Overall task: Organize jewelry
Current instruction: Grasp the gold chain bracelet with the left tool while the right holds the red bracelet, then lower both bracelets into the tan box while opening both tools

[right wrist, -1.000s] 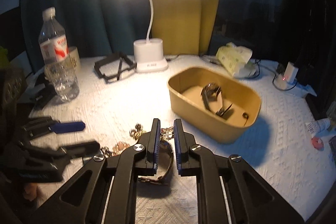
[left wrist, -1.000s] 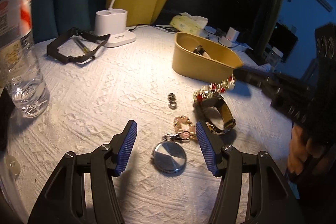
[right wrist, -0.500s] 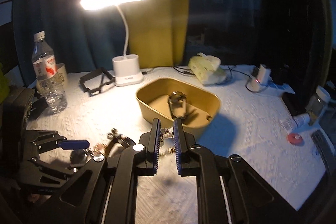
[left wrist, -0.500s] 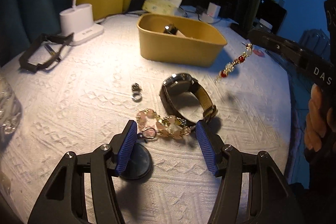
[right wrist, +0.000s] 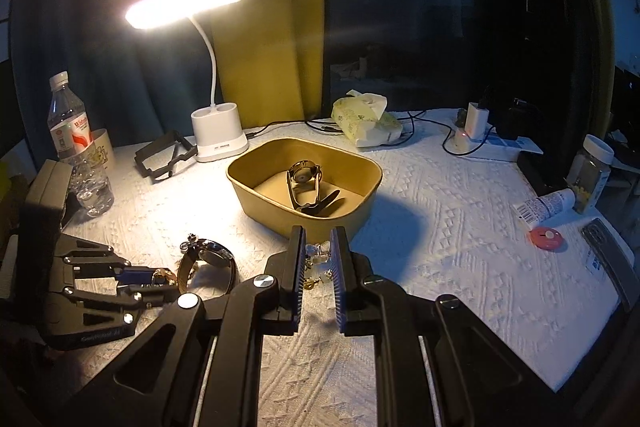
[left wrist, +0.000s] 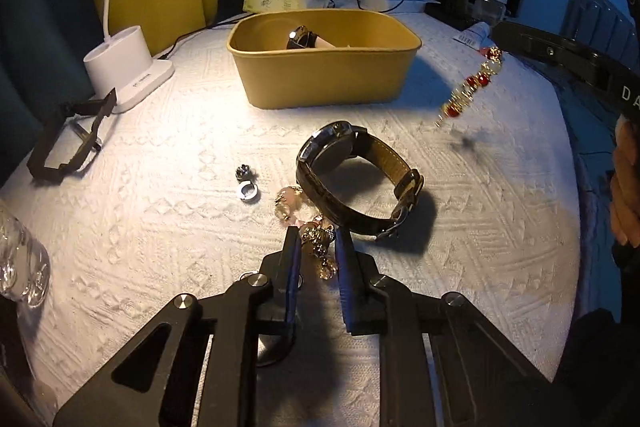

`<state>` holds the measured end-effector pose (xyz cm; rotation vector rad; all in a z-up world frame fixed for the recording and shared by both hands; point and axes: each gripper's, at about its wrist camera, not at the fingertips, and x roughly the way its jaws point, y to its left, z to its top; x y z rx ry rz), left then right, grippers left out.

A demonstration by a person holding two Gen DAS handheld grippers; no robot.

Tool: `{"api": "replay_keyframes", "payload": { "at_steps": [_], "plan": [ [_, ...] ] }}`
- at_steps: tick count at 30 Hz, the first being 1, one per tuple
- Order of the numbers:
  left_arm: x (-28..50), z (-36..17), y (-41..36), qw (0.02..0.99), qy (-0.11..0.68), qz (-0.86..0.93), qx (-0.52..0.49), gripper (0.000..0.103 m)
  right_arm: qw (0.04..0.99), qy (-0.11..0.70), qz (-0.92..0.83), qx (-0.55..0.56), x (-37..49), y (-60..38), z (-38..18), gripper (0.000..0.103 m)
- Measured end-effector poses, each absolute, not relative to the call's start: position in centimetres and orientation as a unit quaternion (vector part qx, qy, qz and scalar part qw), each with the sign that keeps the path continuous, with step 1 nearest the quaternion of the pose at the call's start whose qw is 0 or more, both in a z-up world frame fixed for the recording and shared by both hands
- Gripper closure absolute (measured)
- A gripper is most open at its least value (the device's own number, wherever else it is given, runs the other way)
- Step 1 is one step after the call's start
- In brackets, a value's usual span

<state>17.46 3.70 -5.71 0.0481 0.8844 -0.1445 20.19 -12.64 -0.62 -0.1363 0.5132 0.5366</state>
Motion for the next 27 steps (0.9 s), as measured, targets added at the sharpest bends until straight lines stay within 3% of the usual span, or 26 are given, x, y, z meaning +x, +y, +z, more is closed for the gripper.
{"api": "replay_keyframes", "payload": {
  "at_steps": [27],
  "plan": [
    [19.7, 3.7, 3.6, 0.951, 0.302, -0.059, 0.026, 0.085, 0.94, 0.208, 0.265, -0.061, 22.3, -13.0, 2.5, 0.091]
  ]
}}
